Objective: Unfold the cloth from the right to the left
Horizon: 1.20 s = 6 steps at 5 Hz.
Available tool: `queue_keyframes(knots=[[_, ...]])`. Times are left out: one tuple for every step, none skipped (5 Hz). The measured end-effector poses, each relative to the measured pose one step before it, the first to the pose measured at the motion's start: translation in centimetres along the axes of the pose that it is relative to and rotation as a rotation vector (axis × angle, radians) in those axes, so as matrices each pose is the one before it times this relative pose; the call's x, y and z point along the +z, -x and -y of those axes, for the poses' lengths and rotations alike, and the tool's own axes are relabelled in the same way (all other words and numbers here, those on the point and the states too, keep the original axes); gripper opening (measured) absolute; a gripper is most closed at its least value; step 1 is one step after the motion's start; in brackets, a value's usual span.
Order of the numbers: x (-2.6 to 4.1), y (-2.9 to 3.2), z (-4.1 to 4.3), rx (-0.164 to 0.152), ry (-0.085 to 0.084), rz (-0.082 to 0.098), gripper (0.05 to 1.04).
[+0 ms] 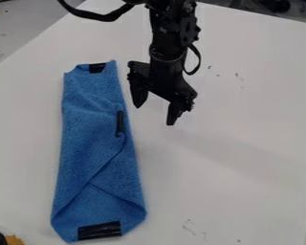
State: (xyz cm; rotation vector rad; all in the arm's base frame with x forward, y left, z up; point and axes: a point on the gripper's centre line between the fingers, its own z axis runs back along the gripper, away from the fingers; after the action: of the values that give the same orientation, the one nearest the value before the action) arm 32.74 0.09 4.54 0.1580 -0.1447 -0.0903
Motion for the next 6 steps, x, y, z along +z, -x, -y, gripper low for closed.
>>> queue_keyframes(knots=[[-0.836, 0.43, 0.148, -0.0062, 0.0008, -0.0288, 1.001], [-0.355, 0.27, -0.984, 0.0064, -0.0005, -0.0025, 1.001], [-0.049, 0.365, -0.569, -0.0016, -0.0036, -0.0227, 1.001], [0.626, 0.247, -1.237, 0.0041, -0.0335, -0.0079, 1.001], [0.653, 0.258, -1.575, 0.0355, -0.0245, 0.0304, 1.001], [-1.172, 1.618, -1.209, 0.0311, 0.0089, -0.0287, 1.001]])
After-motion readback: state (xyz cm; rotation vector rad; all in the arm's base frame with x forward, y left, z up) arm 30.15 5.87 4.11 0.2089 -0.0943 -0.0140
